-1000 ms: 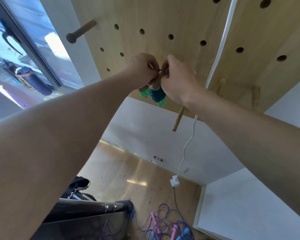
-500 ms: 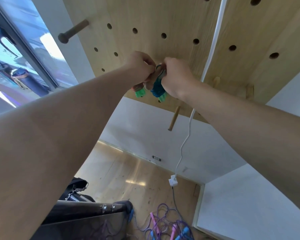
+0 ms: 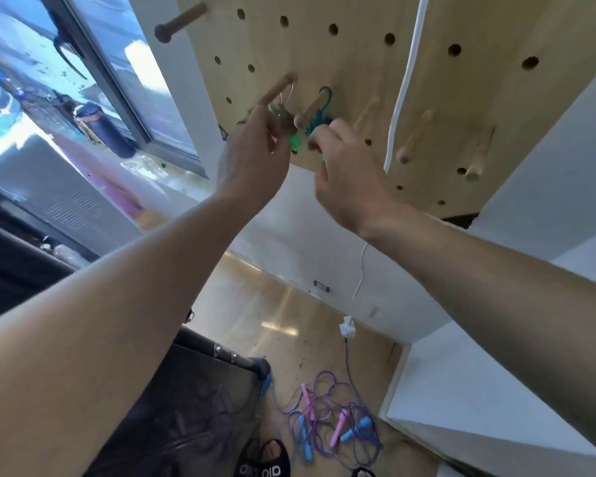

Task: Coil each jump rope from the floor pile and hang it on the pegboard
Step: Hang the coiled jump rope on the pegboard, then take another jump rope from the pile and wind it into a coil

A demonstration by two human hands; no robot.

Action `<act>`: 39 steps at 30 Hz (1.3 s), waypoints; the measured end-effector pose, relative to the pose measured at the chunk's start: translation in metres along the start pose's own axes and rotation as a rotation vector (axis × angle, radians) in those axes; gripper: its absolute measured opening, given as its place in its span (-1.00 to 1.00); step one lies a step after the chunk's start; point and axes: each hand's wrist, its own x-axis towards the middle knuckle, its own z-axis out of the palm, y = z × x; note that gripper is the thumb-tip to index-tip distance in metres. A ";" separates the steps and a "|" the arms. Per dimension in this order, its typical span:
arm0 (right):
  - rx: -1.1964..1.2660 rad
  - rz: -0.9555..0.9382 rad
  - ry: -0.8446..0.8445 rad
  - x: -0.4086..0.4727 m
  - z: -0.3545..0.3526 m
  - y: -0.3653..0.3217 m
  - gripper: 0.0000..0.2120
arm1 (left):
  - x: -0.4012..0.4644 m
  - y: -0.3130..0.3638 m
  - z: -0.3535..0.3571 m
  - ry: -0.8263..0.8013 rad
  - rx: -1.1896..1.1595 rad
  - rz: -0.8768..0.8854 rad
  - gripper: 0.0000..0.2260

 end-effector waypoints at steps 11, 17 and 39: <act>0.038 0.254 -0.436 -0.169 0.056 0.025 -0.63 | -0.189 -0.043 0.040 -0.504 0.066 -0.205 -0.86; 0.065 0.455 -0.611 -0.264 0.086 0.030 -0.64 | -0.276 -0.077 0.056 -0.836 0.194 -0.179 -0.81; 0.043 0.786 -0.950 -0.639 0.347 0.150 -0.87 | -0.652 -0.288 0.251 -1.027 0.061 -0.571 -0.81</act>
